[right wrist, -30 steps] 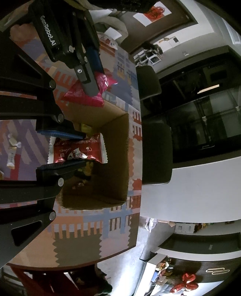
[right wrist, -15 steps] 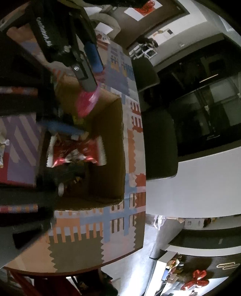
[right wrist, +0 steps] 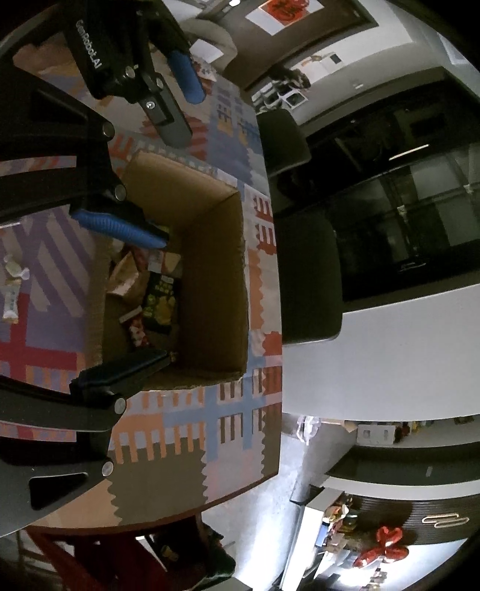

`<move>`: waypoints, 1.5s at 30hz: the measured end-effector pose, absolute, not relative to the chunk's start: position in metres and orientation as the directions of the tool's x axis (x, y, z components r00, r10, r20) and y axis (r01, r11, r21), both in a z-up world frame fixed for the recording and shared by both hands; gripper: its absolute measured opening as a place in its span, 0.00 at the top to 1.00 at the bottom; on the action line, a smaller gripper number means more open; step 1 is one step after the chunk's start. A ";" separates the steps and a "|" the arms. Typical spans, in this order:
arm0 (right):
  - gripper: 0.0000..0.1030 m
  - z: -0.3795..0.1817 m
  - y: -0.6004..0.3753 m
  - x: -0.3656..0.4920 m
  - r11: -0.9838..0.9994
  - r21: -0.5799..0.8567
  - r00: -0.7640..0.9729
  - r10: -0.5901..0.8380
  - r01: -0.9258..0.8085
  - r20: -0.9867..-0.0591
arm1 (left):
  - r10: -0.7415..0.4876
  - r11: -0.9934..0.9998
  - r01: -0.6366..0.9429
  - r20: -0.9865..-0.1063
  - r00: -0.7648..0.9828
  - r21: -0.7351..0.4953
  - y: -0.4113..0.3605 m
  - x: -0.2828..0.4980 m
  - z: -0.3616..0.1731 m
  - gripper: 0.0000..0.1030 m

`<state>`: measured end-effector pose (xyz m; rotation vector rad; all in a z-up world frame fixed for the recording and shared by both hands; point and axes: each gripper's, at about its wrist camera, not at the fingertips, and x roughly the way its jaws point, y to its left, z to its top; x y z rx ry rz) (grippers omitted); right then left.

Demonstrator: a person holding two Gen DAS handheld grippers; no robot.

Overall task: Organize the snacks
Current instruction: 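Lower both red snacks into the box and open both grippers, then withdraw both tools from the box toward the remaining snacks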

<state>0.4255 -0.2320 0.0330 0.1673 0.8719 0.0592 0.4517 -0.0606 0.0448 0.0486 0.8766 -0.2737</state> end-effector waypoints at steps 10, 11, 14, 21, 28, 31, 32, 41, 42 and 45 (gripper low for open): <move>0.44 0.042 -0.224 0.386 0.995 0.096 0.667 0.072 -0.001 -0.742 | -0.186 0.969 0.246 -0.750 0.635 -0.031 -0.051 0.412 0.050 0.25; 0.44 0.042 -0.224 0.383 0.996 0.092 0.667 0.069 -0.001 -0.741 | -0.177 0.970 0.241 -0.748 0.640 -0.023 -0.050 0.407 0.050 0.25; 0.44 0.042 -0.223 0.374 0.996 0.086 0.662 0.061 0.005 -0.747 | -0.178 0.972 0.234 -0.758 0.627 -0.034 -0.047 0.399 0.047 0.24; 0.44 0.024 -0.225 0.356 0.996 0.088 0.612 0.051 0.032 -0.789 | -0.154 0.974 0.226 -0.797 0.584 -0.023 -0.040 0.375 0.025 0.24; 0.44 -0.005 -0.231 0.342 0.993 0.091 0.550 0.031 0.082 -0.835 | -0.136 0.974 0.227 -0.845 0.517 -0.017 -0.037 0.359 -0.005 0.24; 0.44 -0.020 -0.233 0.335 0.992 0.093 0.521 0.032 0.090 -0.853 | -0.131 0.974 0.227 -0.867 0.481 -0.021 -0.038 0.352 -0.020 0.24; 0.44 -0.022 -0.233 0.333 0.991 0.094 0.515 0.034 0.091 -0.856 | -0.129 0.974 0.226 -0.876 0.464 -0.024 -0.038 0.349 -0.027 0.24; 0.44 -0.063 -0.238 0.322 0.990 0.095 0.415 0.042 0.108 -0.909 | -0.114 0.977 0.209 -0.929 0.352 -0.040 -0.043 0.336 -0.073 0.24; 0.44 -0.066 -0.238 0.322 0.990 0.093 0.402 0.043 0.107 -0.915 | -0.113 0.977 0.207 -0.932 0.344 -0.042 -0.043 0.337 -0.076 0.24; 0.44 -0.082 -0.239 0.322 0.988 0.099 0.341 0.054 0.116 -0.939 | -0.111 0.978 0.203 -0.945 0.306 -0.050 -0.043 0.339 -0.087 0.24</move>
